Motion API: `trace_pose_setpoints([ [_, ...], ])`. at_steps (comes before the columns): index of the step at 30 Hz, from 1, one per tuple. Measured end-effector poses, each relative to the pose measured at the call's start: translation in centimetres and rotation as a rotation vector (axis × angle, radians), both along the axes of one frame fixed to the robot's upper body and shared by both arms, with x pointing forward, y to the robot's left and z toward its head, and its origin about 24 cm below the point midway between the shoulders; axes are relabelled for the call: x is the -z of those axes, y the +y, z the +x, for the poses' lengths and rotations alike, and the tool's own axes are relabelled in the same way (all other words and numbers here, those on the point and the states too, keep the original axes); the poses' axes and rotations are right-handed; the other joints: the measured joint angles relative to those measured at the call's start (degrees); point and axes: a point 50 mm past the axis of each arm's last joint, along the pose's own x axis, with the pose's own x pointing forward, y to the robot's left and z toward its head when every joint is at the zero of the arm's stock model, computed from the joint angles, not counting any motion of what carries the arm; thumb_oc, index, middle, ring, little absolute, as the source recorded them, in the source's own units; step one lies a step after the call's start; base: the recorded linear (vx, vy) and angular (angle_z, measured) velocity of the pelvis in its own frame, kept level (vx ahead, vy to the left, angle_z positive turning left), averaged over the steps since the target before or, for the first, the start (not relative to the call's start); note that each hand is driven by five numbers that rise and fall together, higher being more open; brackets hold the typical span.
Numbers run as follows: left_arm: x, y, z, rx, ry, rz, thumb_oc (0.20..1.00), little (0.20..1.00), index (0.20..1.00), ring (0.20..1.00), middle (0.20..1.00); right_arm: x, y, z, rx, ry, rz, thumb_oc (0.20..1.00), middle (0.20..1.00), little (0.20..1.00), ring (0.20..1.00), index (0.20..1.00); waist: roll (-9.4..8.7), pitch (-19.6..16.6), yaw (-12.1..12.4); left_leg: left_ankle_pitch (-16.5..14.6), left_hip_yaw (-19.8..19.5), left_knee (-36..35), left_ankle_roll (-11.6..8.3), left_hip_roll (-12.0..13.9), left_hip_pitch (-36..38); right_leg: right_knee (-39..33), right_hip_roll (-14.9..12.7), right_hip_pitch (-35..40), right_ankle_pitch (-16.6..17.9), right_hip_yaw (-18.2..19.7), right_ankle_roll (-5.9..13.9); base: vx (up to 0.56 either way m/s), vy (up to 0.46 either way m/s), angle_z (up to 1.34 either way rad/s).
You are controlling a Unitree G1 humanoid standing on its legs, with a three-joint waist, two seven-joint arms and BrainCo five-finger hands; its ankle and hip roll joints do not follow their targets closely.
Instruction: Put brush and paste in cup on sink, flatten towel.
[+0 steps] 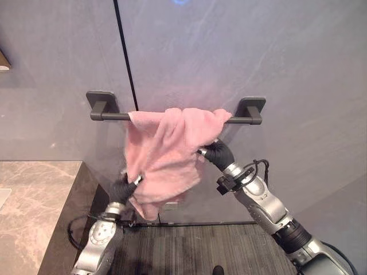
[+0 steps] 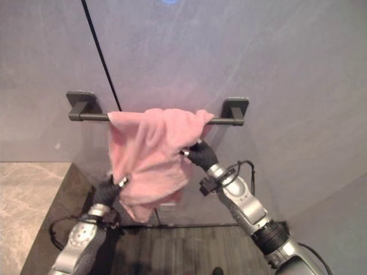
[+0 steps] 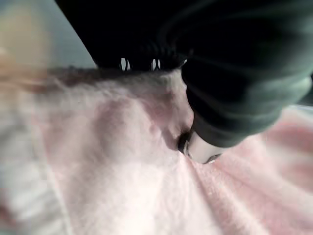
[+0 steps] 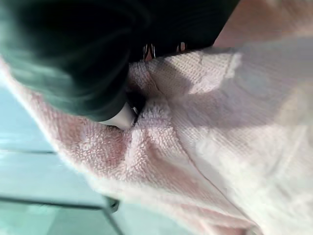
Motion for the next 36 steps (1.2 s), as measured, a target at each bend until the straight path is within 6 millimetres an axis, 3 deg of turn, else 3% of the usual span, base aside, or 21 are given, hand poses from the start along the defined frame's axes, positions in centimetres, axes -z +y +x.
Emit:
trace_pose_setpoints([
  [6,0.8,-1.3,2.6,0.037,0.018,0.052,0.200,0.200,0.200,0.200,0.200,3.4,-0.7,0.1,0.068,0.119,-0.066,0.200,0.200,0.200,0.200,0.200,0.24,-0.1,-0.4,0.0,0.0,0.0,0.02,0.0,0.2,0.0,0.0,0.2,-0.1,0.0,0.02,0.00,0.000,0.00],
  [12,0.9,-1.8,2.6,0.083,0.010,0.127,0.200,0.200,0.200,0.200,0.200,4.1,-1.3,0.0,0.118,0.134,-0.096,0.200,0.200,0.200,0.200,0.200,0.80,-0.6,-1.4,0.0,0.3,0.0,0.05,0.0,0.4,0.0,0.1,0.2,-0.1,0.2,-0.03,0.00,0.001,-0.01],
  [16,0.3,-1.3,1.8,0.066,-0.014,0.150,0.200,0.200,0.200,0.200,0.200,0.5,-2.1,-0.5,0.154,-0.010,-0.003,0.200,0.200,0.200,0.200,0.200,0.75,-0.7,-1.9,0.0,0.5,0.0,0.05,0.1,0.5,0.0,0.1,0.1,0.0,0.4,-0.03,0.00,-0.004,-0.01],
  [19,-0.7,-1.4,0.7,0.028,-0.078,0.084,0.200,0.200,0.200,0.200,0.200,-1.2,-2.6,-2.1,0.143,-0.071,0.110,0.200,0.200,0.200,0.200,0.200,0.41,-1.0,-1.8,0.0,0.5,0.0,0.04,0.2,0.3,0.0,0.2,0.0,-0.1,0.4,-0.05,0.00,0.000,0.00],
  [24,1.1,-1.1,0.3,-0.053,-0.028,0.075,0.200,0.200,0.200,0.200,0.200,4.0,-3.8,-2.6,0.258,0.114,0.052,0.200,0.200,0.200,0.200,0.200,0.31,-1.3,-1.7,-0.3,0.5,0.0,0.40,0.3,0.1,0.0,0.2,-0.3,-0.1,0.4,-0.05,0.00,0.000,0.00],
  [27,0.3,-1.2,-0.3,-0.066,-0.064,0.065,0.200,0.200,0.200,0.200,0.200,3.5,-4.2,-3.6,0.260,0.091,0.049,0.200,0.200,0.200,0.200,0.200,0.62,-1.1,-1.9,-0.3,0.6,-0.2,0.43,0.3,0.1,-0.1,0.1,-0.2,-0.2,0.5,0.09,0.00,0.000,0.00],
  [29,1.4,-1.2,-0.6,-0.067,-0.020,0.071,0.200,0.200,0.200,0.200,0.200,3.7,-4.2,-3.6,0.263,0.093,0.053,0.200,0.200,0.200,0.200,0.200,0.63,-1.2,-2.0,-0.4,0.5,-0.3,0.47,0.3,0.0,-0.1,0.0,-0.1,-0.4,0.4,0.27,0.00,0.000,0.00],
  [32,1.8,-1.3,0.1,-0.073,-0.011,0.096,0.200,0.200,0.200,0.200,0.200,7.0,-4.3,-3.1,0.329,0.224,0.026,0.200,0.200,0.200,0.200,0.200,0.41,-1.8,-1.7,-0.4,0.5,-0.3,0.48,0.3,-0.1,0.0,0.0,-0.1,-0.5,0.4,0.26,0.00,-0.002,0.01],
  [36,2.2,-1.1,-0.1,-0.079,-0.001,0.112,0.200,0.200,0.200,0.200,0.200,7.1,-4.3,-3.3,0.331,0.233,0.024,0.200,0.200,0.200,0.200,0.200,0.88,-1.7,-1.7,-0.4,0.4,-0.2,0.57,0.2,-0.1,0.0,-0.1,-0.1,-0.5,0.3,0.19,0.00,0.000,0.00],
])
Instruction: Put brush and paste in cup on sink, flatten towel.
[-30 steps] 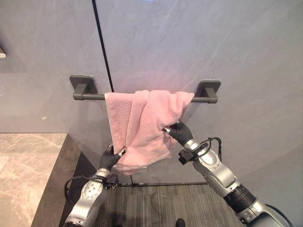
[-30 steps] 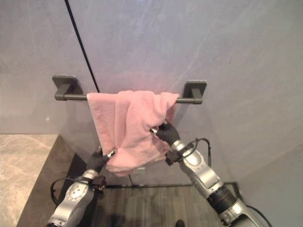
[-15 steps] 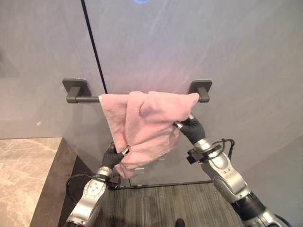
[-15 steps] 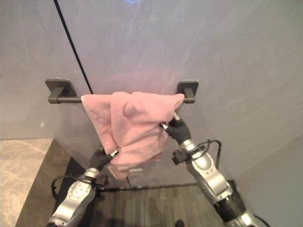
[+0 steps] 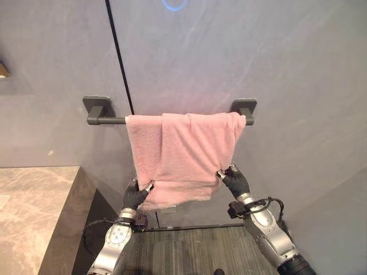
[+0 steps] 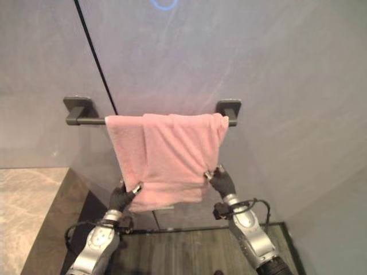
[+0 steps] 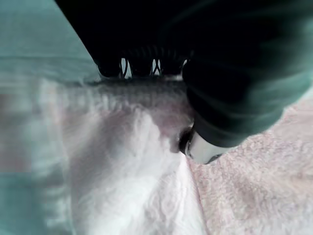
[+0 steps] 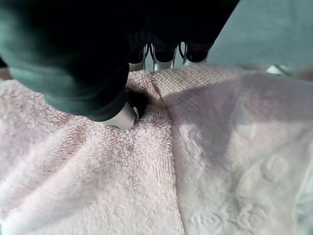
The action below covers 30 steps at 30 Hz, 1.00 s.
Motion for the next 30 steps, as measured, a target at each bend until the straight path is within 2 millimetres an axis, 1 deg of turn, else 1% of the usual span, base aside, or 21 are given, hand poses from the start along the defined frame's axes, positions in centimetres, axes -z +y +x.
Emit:
trace_pose_setpoints([
  [1,-0.1,-0.1,0.1,0.004,-0.006,0.005,0.216,0.216,0.216,0.216,0.216,0.1,0.0,0.0,0.005,0.003,0.000,0.200,0.200,0.200,0.200,0.200,0.04,-0.1,0.0,0.0,0.0,0.2,-0.08,0.0,0.1,0.0,0.0,0.0,0.0,0.0,-0.02,0.00,0.000,0.00],
  [2,0.0,0.0,0.2,0.003,-0.001,0.016,0.316,0.316,0.316,0.316,0.316,0.0,0.0,0.0,0.011,0.003,0.003,0.316,0.316,0.316,0.316,0.316,0.15,-0.1,0.0,0.2,0.0,0.2,-0.26,0.0,0.1,0.0,0.0,0.0,0.0,0.0,-0.01,0.00,0.000,0.00],
  [3,0.0,0.0,0.3,-0.001,-0.005,0.036,1.000,1.000,1.000,1.000,1.000,0.1,0.0,0.0,0.018,0.005,0.005,1.000,1.000,1.000,1.000,1.000,0.35,-0.2,0.0,0.2,0.0,0.2,-0.26,0.0,0.1,0.0,0.0,0.0,0.0,-0.1,-0.01,0.00,0.000,0.00],
  [4,0.1,0.2,0.3,-0.013,-0.003,0.049,1.000,1.000,1.000,1.000,1.000,0.1,0.0,0.0,0.022,0.005,-0.004,1.000,1.000,1.000,1.000,1.000,0.45,-0.3,-0.1,0.2,0.0,0.2,-0.26,0.0,0.1,0.0,0.0,0.0,0.0,-0.1,-0.01,0.00,0.000,0.00],
  [6,0.8,1.2,-0.1,-0.037,0.048,0.131,1.000,1.000,1.000,1.000,1.000,0.1,-1.0,0.1,0.035,-0.024,-0.128,1.000,1.000,1.000,1.000,1.000,0.67,-0.3,-0.1,0.1,0.0,0.2,-0.25,0.0,0.1,0.0,0.0,-0.1,0.0,-0.1,0.01,0.00,0.000,0.00],
  [7,1.4,2.2,-0.8,-0.042,0.096,0.204,1.000,1.000,1.000,1.000,1.000,-0.1,-2.2,0.2,0.051,-0.044,-0.222,1.000,1.000,1.000,1.000,1.000,0.74,-0.2,-0.2,0.1,0.0,0.2,-0.24,0.0,0.1,0.0,0.0,-0.1,-0.1,-0.1,0.02,0.00,0.000,0.00],
  [8,1.8,2.7,-1.3,-0.040,0.119,0.238,1.000,1.000,1.000,1.000,1.000,-0.2,-2.8,0.2,0.069,-0.053,-0.258,1.000,1.000,1.000,1.000,1.000,0.78,-0.2,-0.3,0.1,0.0,0.2,-0.24,0.0,0.1,0.0,0.1,-0.1,-0.1,-0.1,0.02,0.00,0.000,0.00],
  [10,2.7,4.5,-3.1,-0.033,0.192,0.351,1.000,1.000,1.000,1.000,1.000,-0.8,-5.1,0.3,0.128,-0.090,-0.389,1.000,1.000,1.000,1.000,1.000,0.96,-0.1,-0.4,0.1,0.1,0.1,-0.23,0.0,0.1,-0.1,0.0,-0.2,-0.1,0.0,0.04,0.00,0.000,0.00],
  [11,2.7,5.1,-3.4,-0.026,0.206,0.392,1.000,1.000,1.000,1.000,1.000,-1.0,-5.8,0.2,0.136,-0.103,-0.435,1.000,1.000,1.000,1.000,1.000,1.02,0.0,-0.4,0.1,0.1,0.1,-0.22,0.0,0.0,-0.2,0.0,-0.2,-0.1,0.0,0.05,0.00,0.000,0.00],
  [12,2.8,6.3,-4.2,-0.017,0.235,0.465,1.000,1.000,1.000,1.000,1.000,-1.4,-7.1,0.1,0.164,-0.122,-0.504,1.000,1.000,1.000,1.000,1.000,1.03,0.0,-0.4,-0.1,0.1,-0.1,0.01,0.0,-0.1,-0.4,0.0,-0.4,-0.2,0.1,0.04,0.02,0.003,-0.03],
  [13,2.7,7.9,-5.0,-0.008,0.263,0.556,1.000,1.000,1.000,1.000,1.000,-1.9,-8.3,0.1,0.199,-0.143,-0.581,1.000,1.000,1.000,1.000,1.000,1.07,0.0,-0.6,-0.1,0.2,-0.1,0.03,0.1,-0.4,-0.4,0.1,-0.8,-0.1,0.1,0.03,0.00,0.000,0.00],
  [15,2.4,9.5,-5.7,-0.006,0.291,0.641,1.000,1.000,1.000,1.000,1.000,-2.1,-9.4,-0.1,0.227,-0.151,-0.655,1.000,1.000,1.000,1.000,1.000,1.13,0.1,-0.8,0.0,0.1,-0.1,0.02,0.1,-0.7,-0.4,0.1,-1.0,-0.1,0.1,0.05,0.01,0.002,0.02],
  [17,1.7,11.5,-6.5,0.013,0.318,0.775,1.000,1.000,1.000,1.000,1.000,-2.7,-10.8,-0.8,0.226,-0.167,-0.776,1.000,1.000,1.000,1.000,1.000,1.36,0.2,-0.9,-0.1,0.2,-0.1,0.02,0.0,-0.7,-0.5,0.0,-0.9,-0.1,0.1,0.06,0.00,0.000,0.00],
  [19,1.2,12.6,-6.9,-0.003,0.326,0.830,1.000,1.000,1.000,1.000,1.000,-2.9,-11.6,-1.3,0.240,-0.172,-0.840,1.000,1.000,1.000,1.000,1.000,1.49,0.3,-1.2,-0.1,0.2,-0.1,0.02,0.0,-0.7,-0.5,0.0,-1.0,-0.1,0.1,0.06,0.00,0.000,0.00],
  [20,0.4,13.6,-7.2,-0.030,0.318,0.864,1.000,1.000,1.000,1.000,1.000,-3.5,-12.6,-2.1,0.268,-0.180,-0.896,1.000,1.000,1.000,1.000,1.000,1.68,0.4,-1.2,-0.1,0.2,-0.1,0.00,0.0,-0.7,-0.5,0.0,-1.0,-0.1,0.1,0.07,0.00,0.000,0.00],
  [24,-1.5,14.2,-7.9,-0.022,0.269,0.932,1.000,1.000,1.000,1.000,1.000,-4.7,-14.9,-3.8,0.327,-0.190,-1.030,1.000,1.000,1.000,1.000,1.000,2.15,0.7,-1.8,-0.1,0.3,0.0,-0.20,0.1,-0.7,-0.4,0.1,-1.0,-0.1,0.2,0.10,0.00,0.000,0.00],
  [25,-3.1,14.3,-7.7,-0.040,0.209,0.952,1.000,1.000,1.000,1.000,1.000,-5.4,-15.6,-4.6,0.353,-0.199,-1.081,1.000,1.000,1.000,1.000,1.000,2.18,0.8,-1.8,-0.1,0.3,-0.1,-0.16,0.1,-0.8,-0.4,0.1,-1.1,-0.1,0.2,0.10,0.00,0.000,0.00],
  [26,-3.7,14.5,-7.7,-0.049,0.187,0.963,1.000,1.000,1.000,1.000,1.000,-5.7,-15.9,-4.8,0.359,-0.202,-1.102,1.000,1.000,1.000,1.000,1.000,2.20,0.8,-1.9,-0.2,0.3,-0.1,-0.10,0.1,-0.9,-0.4,0.1,-1.1,-0.1,0.2,0.11,0.00,0.000,0.00],
  [28,-6.0,15.5,-7.7,-0.089,0.135,1.016,1.000,1.000,1.000,1.000,1.000,-6.9,-16.9,-5.6,0.398,-0.220,-1.169,1.000,1.000,1.000,1.000,1.000,2.28,0.8,-1.8,-0.3,0.2,-0.1,-0.01,0.1,-0.9,-0.4,0.0,-1.0,-0.3,0.1,0.17,0.00,0.000,0.00],
  [29,-7.8,16.7,-7.8,-0.135,0.103,1.072,1.000,1.000,1.000,1.000,1.000,-7.8,-17.7,-6.0,0.437,-0.235,-1.217,1.000,1.000,1.000,1.000,1.000,2.31,0.8,-1.8,-0.4,0.2,-0.1,-0.04,0.1,-0.9,-0.4,-0.1,-1.0,-0.3,0.1,0.22,0.00,0.000,0.00],
  [30,-8.8,17.4,-7.8,-0.161,0.086,1.102,1.000,1.000,1.000,1.000,1.000,-8.3,-18.0,-6.1,0.460,-0.249,-1.242,1.000,1.000,1.000,1.000,1.000,2.30,0.8,-1.8,-0.4,0.2,-0.1,-0.04,0.1,-0.9,-0.3,-0.1,-1.0,-0.3,0.1,0.22,0.00,0.000,0.00],
])
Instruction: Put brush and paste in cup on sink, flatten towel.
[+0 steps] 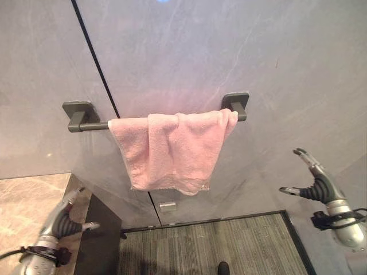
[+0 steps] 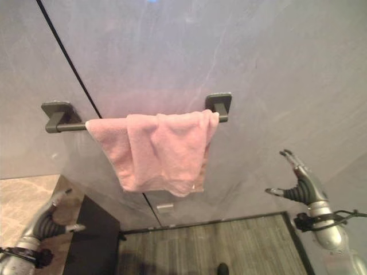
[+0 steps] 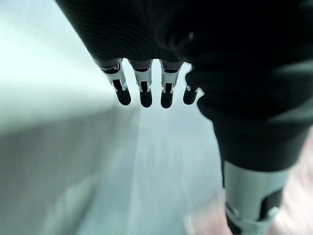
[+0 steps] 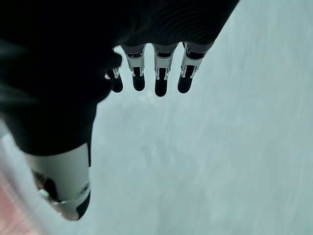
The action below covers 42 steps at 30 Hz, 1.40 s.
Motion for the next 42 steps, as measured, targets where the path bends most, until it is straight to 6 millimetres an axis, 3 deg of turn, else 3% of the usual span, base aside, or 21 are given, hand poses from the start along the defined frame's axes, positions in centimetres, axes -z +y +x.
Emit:
trace_pose_setpoints([
  [3,-2.0,1.1,0.1,-0.022,-0.056,0.067,1.000,1.000,1.000,1.000,1.000,-2.0,-0.1,-0.1,0.007,-0.081,-0.063,1.000,1.000,1.000,1.000,1.000,0.32,-0.5,0.1,0.0,-0.1,0.0,0.00,-0.1,-0.1,0.2,0.0,0.0,0.0,0.0,-0.01,0.00,0.000,0.00],
  [6,-3.0,0.8,0.4,-0.010,-0.113,0.090,1.000,1.000,1.000,1.000,1.000,-3.3,1.0,0.0,-0.041,-0.149,-0.088,1.000,1.000,1.000,1.000,1.000,0.54,-0.7,0.1,0.0,-0.1,0.0,-0.01,-0.1,-0.1,0.2,0.0,-0.1,0.0,0.0,-0.06,0.00,0.000,0.00],
  [10,-5.3,-0.2,0.8,0.035,-0.219,0.156,1.000,1.000,1.000,1.000,1.000,-5.8,3.1,0.3,-0.153,-0.260,-0.135,1.000,1.000,1.000,1.000,1.000,0.29,-1.7,0.2,0.3,-0.1,0.3,-0.46,-0.3,-0.8,0.3,0.0,-0.8,0.2,0.0,-0.06,0.00,0.000,0.00],
  [13,-7.6,-0.1,1.0,0.028,-0.329,0.217,1.000,1.000,1.000,1.000,1.000,-9.0,5.0,0.4,-0.268,-0.391,-0.217,1.000,1.000,1.000,1.000,1.000,0.08,-2.0,0.2,0.4,-0.1,0.3,-0.48,-0.3,-0.4,0.3,0.0,-0.6,0.4,0.0,-0.04,0.00,0.000,0.00],
  [17,-11.2,-1.7,1.4,0.136,-0.461,0.316,1.000,1.000,1.000,1.000,1.000,-12.5,7.7,0.0,-0.420,-0.550,-0.330,1.000,1.000,1.000,1.000,1.000,-0.10,-2.1,0.2,0.3,-0.1,0.3,-0.49,-0.3,0.2,0.3,0.0,0.0,0.4,-0.1,0.04,0.00,0.000,0.00],
  [21,-13.6,-3.0,1.6,0.204,-0.588,0.376,1.000,1.000,1.000,1.000,1.000,-14.0,8.9,-0.3,-0.496,-0.627,-0.381,1.000,1.000,1.000,1.000,1.000,-0.13,-2.1,0.3,0.3,-0.1,0.2,-0.49,-0.3,0.1,0.3,0.0,0.2,0.3,0.0,0.09,0.00,0.000,0.00],
  [25,-15.0,-4.0,2.4,0.272,-0.655,0.406,1.000,1.000,1.000,1.000,1.000,-14.8,10.1,0.1,-0.571,-0.651,-0.409,1.000,1.000,1.000,1.000,1.000,-0.17,-2.1,0.3,0.3,0.0,0.2,-0.48,-0.3,0.2,0.3,0.0,0.1,0.3,0.1,0.04,0.00,0.000,0.00],
  [33,-17.5,-10.6,4.3,0.698,-0.681,0.485,1.000,1.000,1.000,1.000,1.000,-14.9,14.2,1.7,-0.835,-0.569,-0.433,1.000,1.000,1.000,1.000,1.000,-0.85,-2.2,0.2,0.5,0.7,0.3,-0.70,-0.5,0.8,0.3,0.1,0.0,0.6,0.8,-0.08,0.00,0.002,-0.03],
  [42,-17.9,-11.5,5.0,0.792,-0.590,0.453,1.000,1.000,1.000,1.000,1.000,-13.9,15.7,4.2,-0.922,-0.420,-0.417,1.000,1.000,1.000,1.000,1.000,-0.83,-0.9,0.4,0.4,2.3,0.3,-0.71,-0.6,1.5,0.3,0.2,-0.3,1.2,2.4,-0.01,0.01,0.017,-0.09],
])
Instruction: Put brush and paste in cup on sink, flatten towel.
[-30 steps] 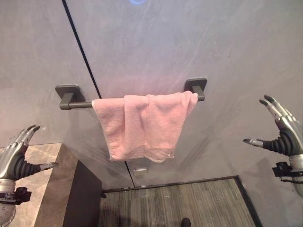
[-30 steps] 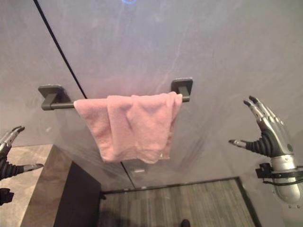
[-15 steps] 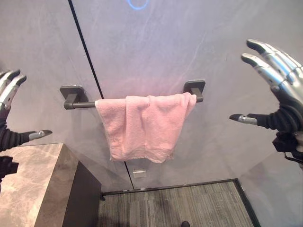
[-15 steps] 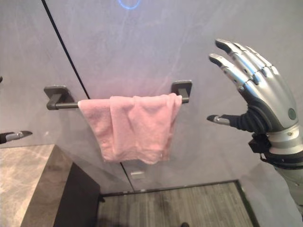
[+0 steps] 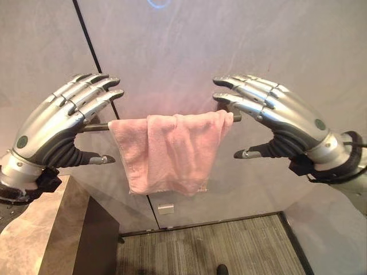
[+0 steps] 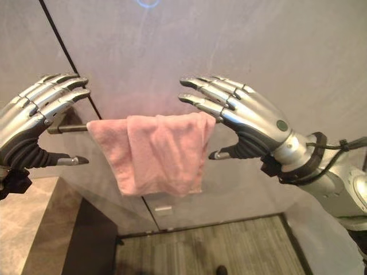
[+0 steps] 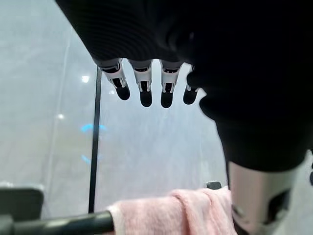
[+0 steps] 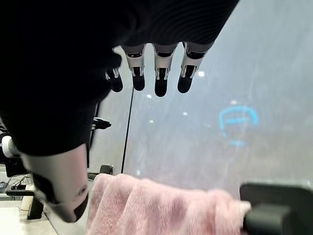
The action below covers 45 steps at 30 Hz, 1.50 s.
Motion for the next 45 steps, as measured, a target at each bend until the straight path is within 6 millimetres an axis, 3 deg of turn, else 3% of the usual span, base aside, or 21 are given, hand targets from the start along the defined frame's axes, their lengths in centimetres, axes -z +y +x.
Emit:
trace_pose_setpoints([
  [7,-0.7,-1.4,0.6,0.056,0.036,0.100,1.000,1.000,1.000,1.000,1.000,-0.4,1.0,1.4,0.002,0.027,-0.062,1.000,1.000,1.000,1.000,1.000,-0.26,1.6,0.1,-0.1,1.5,0.0,0.02,0.0,0.6,0.0,0.1,-0.5,0.4,1.8,-0.07,0.01,0.015,-0.12],
  [24,0.4,-1.2,1.4,0.026,0.109,0.084,1.000,1.000,1.000,1.000,1.000,1.4,1.4,3.9,0.072,0.168,-0.073,1.000,1.000,1.000,1.000,1.000,-0.13,2.1,1.1,-0.2,2.5,0.0,-0.17,0.4,0.5,0.0,0.8,-1.3,0.7,2.3,-0.30,0.01,0.003,-0.03],
  [33,1.3,0.4,2.4,-0.058,0.151,0.014,1.000,1.000,1.000,1.000,1.000,-0.8,2.2,5.0,0.079,0.108,-0.083,1.000,1.000,1.000,1.000,1.000,-0.62,2.7,1.6,-0.1,2.3,0.0,-0.41,0.7,-0.8,0.0,1.1,-2.4,0.8,2.1,-0.42,0.00,0.000,0.01],
  [45,1.1,-0.9,3.2,0.004,0.130,0.026,1.000,1.000,1.000,1.000,1.000,-0.9,2.1,5.2,0.074,0.131,-0.051,1.000,1.000,1.000,1.000,1.000,-1.53,2.6,2.1,0.2,1.3,0.0,-0.71,0.9,-2.7,0.0,1.2,-3.8,0.8,1.4,-0.55,0.00,0.000,0.03],
])
